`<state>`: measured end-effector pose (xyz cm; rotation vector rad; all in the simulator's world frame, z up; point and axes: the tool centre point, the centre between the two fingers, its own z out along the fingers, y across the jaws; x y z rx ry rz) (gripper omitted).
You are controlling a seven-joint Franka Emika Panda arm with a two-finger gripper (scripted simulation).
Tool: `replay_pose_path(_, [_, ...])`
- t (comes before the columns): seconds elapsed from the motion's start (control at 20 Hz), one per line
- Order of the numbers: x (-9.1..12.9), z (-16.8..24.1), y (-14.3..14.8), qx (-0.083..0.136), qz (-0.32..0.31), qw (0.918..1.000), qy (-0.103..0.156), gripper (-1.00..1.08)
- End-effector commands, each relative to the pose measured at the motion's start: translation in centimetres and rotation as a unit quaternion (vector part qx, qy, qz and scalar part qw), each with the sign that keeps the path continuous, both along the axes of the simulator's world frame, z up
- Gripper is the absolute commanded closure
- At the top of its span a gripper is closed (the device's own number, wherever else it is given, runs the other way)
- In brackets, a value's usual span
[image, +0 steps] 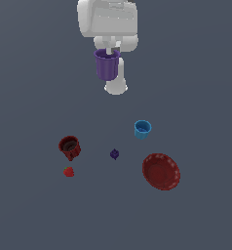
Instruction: Pick up a designated object from a clutter of objects.
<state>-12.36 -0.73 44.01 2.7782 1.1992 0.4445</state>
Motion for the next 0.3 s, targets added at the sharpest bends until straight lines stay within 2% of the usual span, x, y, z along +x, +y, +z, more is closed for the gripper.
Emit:
replay_pose_path(0.0, [-0.17, 0.85, -0.43, -0.001, 0.0, 1.0, 0.0, 1.08])
replay_pose_path(0.25, [-0.28, 1.42, -0.73, -0.001, 0.0, 1.0, 0.0, 1.08])
